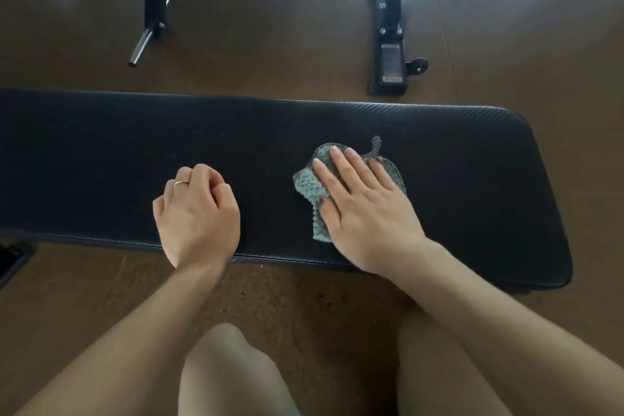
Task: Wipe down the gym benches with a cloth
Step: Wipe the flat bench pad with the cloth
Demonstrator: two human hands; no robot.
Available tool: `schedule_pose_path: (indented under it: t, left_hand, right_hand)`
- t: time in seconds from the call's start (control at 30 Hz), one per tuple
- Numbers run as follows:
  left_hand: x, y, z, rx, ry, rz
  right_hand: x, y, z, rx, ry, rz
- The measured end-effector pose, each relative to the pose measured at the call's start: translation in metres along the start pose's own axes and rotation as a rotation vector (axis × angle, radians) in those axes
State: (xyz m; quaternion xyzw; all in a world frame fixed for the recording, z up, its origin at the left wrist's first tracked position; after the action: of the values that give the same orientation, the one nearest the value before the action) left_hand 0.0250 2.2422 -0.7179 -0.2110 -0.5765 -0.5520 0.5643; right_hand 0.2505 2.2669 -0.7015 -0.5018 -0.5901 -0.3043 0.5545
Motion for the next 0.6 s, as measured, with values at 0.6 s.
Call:
schedule_pose_path:
  t: [0.6]
  left_hand:
    - [-0.001, 0.007, 0.001, 0.063, 0.051, 0.075]
  right_hand:
    - [-0.018, 0.024, -0.038, 0.193, 0.059, -0.009]
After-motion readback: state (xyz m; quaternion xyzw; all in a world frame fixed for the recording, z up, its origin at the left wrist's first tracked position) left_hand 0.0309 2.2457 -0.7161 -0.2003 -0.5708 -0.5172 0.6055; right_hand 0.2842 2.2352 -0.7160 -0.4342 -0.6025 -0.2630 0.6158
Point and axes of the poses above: each hand's wrist, its own z-axis towards the middle knuckle, its own x-axis out of the back of the hand, y = z × x, the point moved 1 cm from there along z, towards the middle knuckle, and after that the axes turned 5 degrees about -x, right-handed, at the moved point
